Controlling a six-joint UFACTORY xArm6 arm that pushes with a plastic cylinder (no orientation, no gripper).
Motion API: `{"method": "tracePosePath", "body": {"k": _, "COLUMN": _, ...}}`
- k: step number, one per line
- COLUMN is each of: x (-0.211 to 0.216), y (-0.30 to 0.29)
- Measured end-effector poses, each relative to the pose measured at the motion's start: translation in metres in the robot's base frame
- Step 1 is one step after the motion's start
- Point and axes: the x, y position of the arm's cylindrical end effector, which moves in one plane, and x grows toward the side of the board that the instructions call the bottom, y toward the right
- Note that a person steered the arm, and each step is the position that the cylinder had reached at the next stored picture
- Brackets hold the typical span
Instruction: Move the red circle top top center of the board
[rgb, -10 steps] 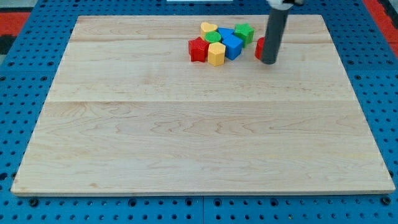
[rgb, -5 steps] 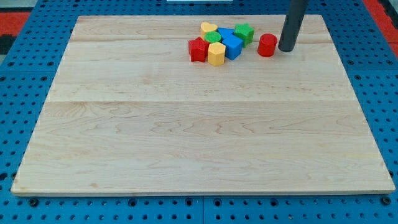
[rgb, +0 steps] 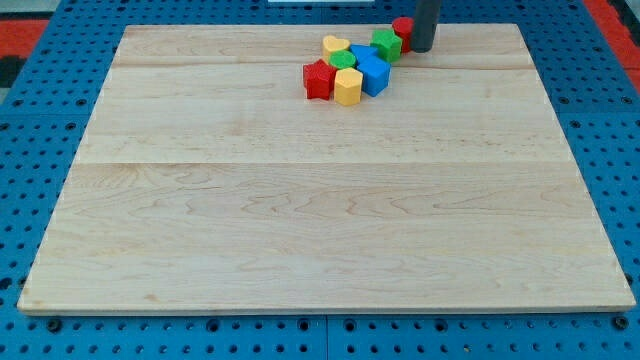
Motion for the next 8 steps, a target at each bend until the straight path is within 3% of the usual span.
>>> {"method": "tracePosePath", "body": {"k": 1, "x": -0.022, "y": 0.024}}
{"method": "tracePosePath", "body": {"k": 2, "x": -0.040, "y": 0.004}}
{"method": "tracePosePath", "body": {"k": 4, "x": -0.031, "y": -0.052}}
{"method": "tracePosePath", "body": {"k": 5, "x": -0.041, "y": -0.040}}
{"method": "tracePosePath", "body": {"k": 6, "x": -0.035, "y": -0.075}}
{"method": "tracePosePath", "body": {"k": 8, "x": 0.000, "y": -0.055}}
